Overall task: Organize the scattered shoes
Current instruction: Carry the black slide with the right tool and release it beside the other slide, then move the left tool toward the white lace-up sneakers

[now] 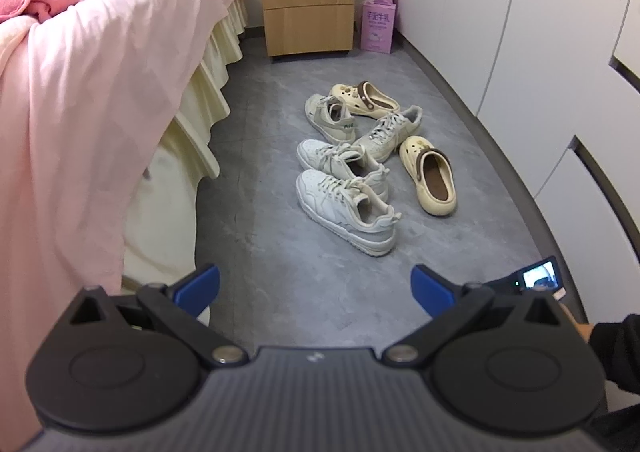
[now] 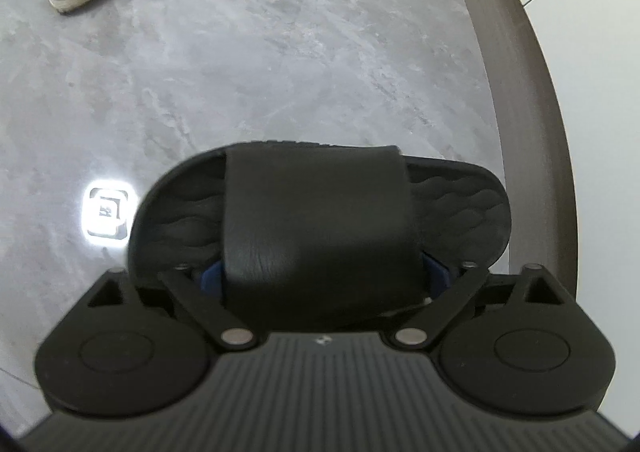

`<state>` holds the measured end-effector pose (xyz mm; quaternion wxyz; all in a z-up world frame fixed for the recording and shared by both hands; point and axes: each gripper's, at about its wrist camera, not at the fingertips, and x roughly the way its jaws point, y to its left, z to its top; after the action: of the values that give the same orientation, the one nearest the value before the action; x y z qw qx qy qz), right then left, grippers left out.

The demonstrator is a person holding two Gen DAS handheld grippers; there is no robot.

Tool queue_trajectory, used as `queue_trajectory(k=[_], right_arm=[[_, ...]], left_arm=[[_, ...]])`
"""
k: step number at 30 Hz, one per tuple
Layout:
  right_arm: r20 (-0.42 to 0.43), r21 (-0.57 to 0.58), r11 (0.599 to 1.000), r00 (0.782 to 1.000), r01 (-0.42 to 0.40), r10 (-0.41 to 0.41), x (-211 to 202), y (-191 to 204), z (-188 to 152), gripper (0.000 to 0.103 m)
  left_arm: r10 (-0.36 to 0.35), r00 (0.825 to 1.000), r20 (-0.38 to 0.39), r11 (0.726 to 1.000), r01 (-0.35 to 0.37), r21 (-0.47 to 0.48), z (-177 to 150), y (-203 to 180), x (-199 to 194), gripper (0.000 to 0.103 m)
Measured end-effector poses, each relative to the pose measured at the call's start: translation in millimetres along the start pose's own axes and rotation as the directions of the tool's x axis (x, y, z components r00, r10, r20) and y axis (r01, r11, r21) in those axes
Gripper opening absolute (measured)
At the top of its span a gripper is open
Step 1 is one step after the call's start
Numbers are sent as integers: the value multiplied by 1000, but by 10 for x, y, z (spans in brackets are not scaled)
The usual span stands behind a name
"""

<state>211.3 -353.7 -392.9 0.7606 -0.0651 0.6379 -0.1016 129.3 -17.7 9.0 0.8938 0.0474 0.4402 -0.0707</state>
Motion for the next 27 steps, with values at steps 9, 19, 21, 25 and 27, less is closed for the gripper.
queue_trajectory(k=[9, 19, 21, 25, 27], right_arm=[[56, -6, 998, 996, -69, 70, -924, -24, -51, 103], [306, 247, 903, 912, -353, 273, -3010, -273, -116, 103], [350, 250, 879, 884, -406, 309, -3349, -317, -242, 103], [402, 225, 855, 844, -468, 356, -3742, -384, -525, 103], [435, 232, 820, 810, -524, 394, -3801, -475, -629, 103]], left_arm=[[-17, 1000, 10, 1000, 17, -3, 3, -46, -48, 103], [9, 999, 33, 1000, -9, -2, -44, -65, -93, 103], [4, 999, 40, 1000, -4, -2, -59, -70, -123, 103], [-15, 999, 44, 1000, 16, -19, -43, -28, -122, 103], [0, 1000, 20, 1000, 1, -25, -26, 9, -53, 103]])
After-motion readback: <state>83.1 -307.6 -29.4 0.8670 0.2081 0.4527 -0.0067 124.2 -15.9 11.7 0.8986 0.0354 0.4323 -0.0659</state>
